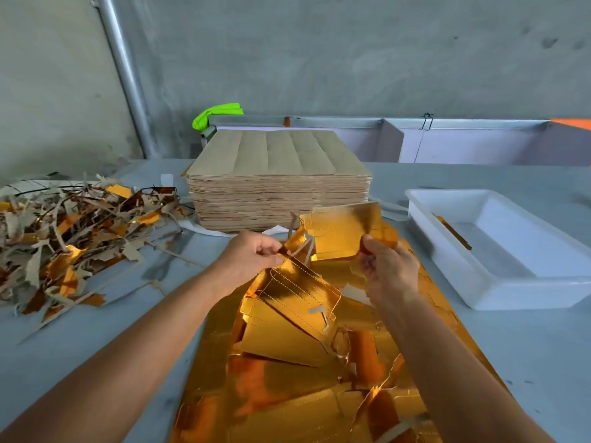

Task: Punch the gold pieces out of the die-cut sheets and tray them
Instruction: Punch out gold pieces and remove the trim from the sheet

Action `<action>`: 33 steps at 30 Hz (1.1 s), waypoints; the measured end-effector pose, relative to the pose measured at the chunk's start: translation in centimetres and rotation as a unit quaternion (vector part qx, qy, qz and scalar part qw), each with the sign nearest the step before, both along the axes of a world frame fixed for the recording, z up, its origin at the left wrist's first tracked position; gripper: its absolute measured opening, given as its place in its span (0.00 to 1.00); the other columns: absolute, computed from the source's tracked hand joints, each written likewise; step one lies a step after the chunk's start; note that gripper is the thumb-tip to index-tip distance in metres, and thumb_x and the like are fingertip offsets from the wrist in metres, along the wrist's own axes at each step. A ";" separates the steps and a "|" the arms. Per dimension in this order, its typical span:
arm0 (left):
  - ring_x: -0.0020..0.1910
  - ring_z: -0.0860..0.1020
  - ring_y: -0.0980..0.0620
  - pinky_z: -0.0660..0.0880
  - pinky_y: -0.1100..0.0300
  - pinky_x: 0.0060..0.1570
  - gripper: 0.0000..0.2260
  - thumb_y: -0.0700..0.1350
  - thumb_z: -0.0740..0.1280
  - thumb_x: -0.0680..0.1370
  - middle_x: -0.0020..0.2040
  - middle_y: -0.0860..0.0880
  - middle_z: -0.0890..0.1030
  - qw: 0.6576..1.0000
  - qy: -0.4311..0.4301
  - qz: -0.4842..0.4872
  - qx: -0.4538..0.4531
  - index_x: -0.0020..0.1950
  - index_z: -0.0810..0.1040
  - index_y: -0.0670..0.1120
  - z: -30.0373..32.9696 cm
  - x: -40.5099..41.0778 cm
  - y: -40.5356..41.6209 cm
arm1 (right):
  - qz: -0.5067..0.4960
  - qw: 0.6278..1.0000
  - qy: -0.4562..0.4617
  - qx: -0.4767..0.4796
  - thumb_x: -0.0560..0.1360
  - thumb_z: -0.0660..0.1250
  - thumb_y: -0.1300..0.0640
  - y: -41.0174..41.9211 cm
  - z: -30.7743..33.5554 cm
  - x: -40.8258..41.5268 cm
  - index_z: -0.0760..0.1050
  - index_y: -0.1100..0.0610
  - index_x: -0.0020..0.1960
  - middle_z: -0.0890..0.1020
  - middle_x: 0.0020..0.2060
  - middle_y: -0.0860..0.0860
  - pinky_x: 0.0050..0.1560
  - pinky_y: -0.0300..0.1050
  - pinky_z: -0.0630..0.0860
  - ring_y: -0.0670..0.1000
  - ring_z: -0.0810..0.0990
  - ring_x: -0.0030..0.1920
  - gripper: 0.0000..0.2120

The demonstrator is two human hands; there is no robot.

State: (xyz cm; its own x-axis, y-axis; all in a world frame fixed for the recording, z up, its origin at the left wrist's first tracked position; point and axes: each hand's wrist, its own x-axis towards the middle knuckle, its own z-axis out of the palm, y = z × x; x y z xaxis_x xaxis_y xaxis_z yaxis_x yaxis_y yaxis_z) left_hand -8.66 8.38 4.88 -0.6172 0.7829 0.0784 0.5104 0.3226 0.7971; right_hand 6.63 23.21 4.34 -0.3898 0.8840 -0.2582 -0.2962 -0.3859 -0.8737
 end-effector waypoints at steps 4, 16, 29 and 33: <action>0.46 0.78 0.47 0.73 0.55 0.49 0.07 0.37 0.68 0.76 0.43 0.44 0.81 0.999 -0.033 -0.006 -0.011 0.44 0.81 0.49 -0.3 -0.1 0.1 | -0.017 0.999 -0.027 0.043 0.75 0.69 0.60 0.3 0.1 0.0 0.77 0.56 0.42 0.78 0.35 0.52 0.40 0.42 0.76 0.50 0.76 0.36 0.04; 0.46 0.80 0.54 0.73 0.59 0.50 0.05 0.40 0.67 0.77 0.44 0.51 0.83 0.998 -0.042 0.051 -0.003 0.47 0.83 0.47 -1.3 -1.7 -0.3 | -0.044 0.970 -0.117 0.206 0.75 0.67 0.63 2.3 0.7 1.2 0.74 0.52 0.40 0.78 0.36 0.50 0.54 0.55 0.79 0.51 0.77 0.41 0.08; 0.38 0.82 0.52 0.77 0.56 0.36 0.07 0.37 0.62 0.79 0.37 0.49 0.83 0.909 -0.375 0.095 0.158 0.46 0.78 0.46 -1.7 -1.5 0.1 | -0.044 0.907 -0.250 0.336 0.78 0.63 0.67 1.6 -1.5 1.3 0.58 0.48 0.75 0.73 0.64 0.51 0.61 0.55 0.75 0.52 0.73 0.62 0.31; 0.48 0.79 0.45 0.77 0.48 0.52 0.05 0.37 0.63 0.79 0.47 0.43 0.81 0.911 -0.362 0.141 0.136 0.48 0.78 0.44 -2.0 0.2 1.1 | -0.032 0.946 -0.208 0.245 0.77 0.66 0.63 0.5 -2.4 0.2 0.70 0.49 0.53 0.79 0.46 0.49 0.53 0.55 0.79 0.51 0.80 0.46 0.11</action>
State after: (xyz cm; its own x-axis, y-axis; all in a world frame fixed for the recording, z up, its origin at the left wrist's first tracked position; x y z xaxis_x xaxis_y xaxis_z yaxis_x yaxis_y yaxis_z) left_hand -8.48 9.48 2.85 -0.7580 0.5975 -0.2617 -0.2532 0.1002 0.9622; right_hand 6.81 23.75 1.96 -0.2862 0.9557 0.0692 0.1039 0.1028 -0.9893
